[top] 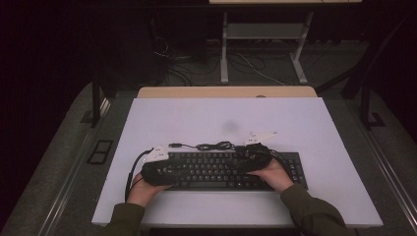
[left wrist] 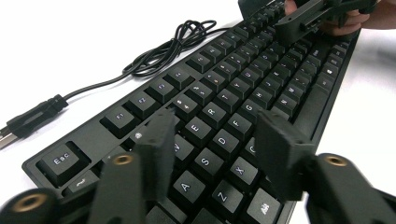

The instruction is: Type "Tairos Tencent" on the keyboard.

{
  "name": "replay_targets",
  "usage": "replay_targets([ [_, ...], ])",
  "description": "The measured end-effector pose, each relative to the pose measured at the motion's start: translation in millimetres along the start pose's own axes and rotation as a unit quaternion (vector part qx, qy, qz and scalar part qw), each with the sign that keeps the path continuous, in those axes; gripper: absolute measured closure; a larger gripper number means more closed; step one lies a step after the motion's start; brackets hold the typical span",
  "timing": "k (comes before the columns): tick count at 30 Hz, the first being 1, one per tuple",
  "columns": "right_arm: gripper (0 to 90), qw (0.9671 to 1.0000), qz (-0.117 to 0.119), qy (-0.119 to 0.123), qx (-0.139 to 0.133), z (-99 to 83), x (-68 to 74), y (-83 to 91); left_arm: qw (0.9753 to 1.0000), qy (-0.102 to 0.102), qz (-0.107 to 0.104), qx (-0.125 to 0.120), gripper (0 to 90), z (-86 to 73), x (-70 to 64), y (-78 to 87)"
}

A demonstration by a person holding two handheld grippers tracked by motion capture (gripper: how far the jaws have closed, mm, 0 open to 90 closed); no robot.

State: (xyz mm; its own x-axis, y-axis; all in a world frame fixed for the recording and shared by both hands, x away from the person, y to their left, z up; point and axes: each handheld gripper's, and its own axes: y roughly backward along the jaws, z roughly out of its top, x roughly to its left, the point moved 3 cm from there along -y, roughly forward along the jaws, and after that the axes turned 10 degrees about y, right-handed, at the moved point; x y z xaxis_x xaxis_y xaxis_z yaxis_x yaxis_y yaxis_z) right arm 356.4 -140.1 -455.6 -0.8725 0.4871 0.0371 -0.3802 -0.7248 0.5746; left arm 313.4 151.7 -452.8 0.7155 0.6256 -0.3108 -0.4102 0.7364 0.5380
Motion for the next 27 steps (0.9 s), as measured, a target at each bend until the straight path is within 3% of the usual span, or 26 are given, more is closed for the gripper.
replay_targets([
  [13,27.1,1.0,-0.002,-0.001,0.001,0.2,-0.3,0.1,1.0,0.002,0.005,0.007,88.7,-0.2,5.3,2.6],
  [27,27.1,1.0,-0.005,0.001,-0.001,0.5,-0.5,0.5,0.9997,0.0,0.004,0.025,88.8,-1.7,3.4,-4.4],
])
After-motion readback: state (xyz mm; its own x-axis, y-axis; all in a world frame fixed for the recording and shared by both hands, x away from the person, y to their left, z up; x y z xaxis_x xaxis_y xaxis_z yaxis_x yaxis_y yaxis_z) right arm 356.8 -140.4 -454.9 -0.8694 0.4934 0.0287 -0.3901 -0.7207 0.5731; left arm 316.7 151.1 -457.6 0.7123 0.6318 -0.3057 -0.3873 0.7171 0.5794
